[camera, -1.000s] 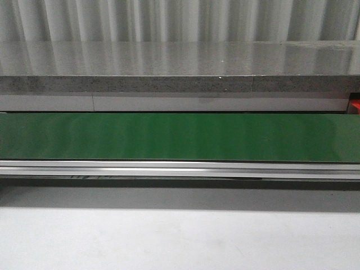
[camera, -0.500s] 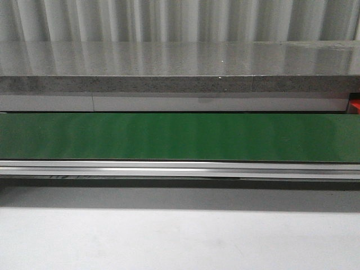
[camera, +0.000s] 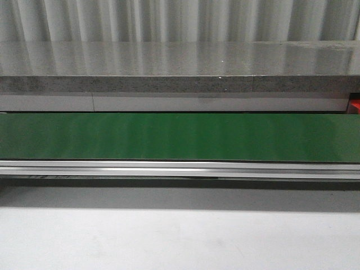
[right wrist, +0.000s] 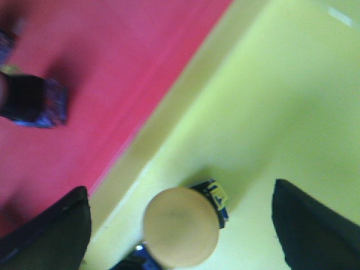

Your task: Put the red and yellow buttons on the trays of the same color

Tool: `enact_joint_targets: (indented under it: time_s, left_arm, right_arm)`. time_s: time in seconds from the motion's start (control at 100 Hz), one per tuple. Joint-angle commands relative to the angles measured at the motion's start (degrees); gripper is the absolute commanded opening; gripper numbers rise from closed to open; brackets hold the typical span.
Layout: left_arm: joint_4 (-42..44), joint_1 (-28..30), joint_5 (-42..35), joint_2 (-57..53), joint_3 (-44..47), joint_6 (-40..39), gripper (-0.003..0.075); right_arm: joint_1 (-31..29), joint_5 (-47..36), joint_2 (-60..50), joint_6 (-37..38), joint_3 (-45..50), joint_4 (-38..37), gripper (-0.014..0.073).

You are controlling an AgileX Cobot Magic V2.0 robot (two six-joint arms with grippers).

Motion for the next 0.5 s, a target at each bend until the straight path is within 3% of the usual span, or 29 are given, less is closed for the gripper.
enact_joint_targets:
  time_s: [0.0, 0.2, 0.49]
  left_arm:
    - [-0.36, -0.15, -4.34, -0.05, -1.44, -0.44, -0.002]
    - [-0.36, -0.15, -4.34, -0.05, -1.44, -0.44, -0.002]
    - [-0.36, -0.15, -4.34, -0.05, -1.44, -0.44, -0.002]
  right_arm:
    - [1.18, -2.73, -5.83, -0.18, -1.36, 0.91, 0.0646]
    - [8.82, -1.67, -14.54, -1.56, -1.36, 0.91, 0.0646]
    - [28.74, 0.26, -28.86, -10.33, -1.24, 0.91, 0.0646]
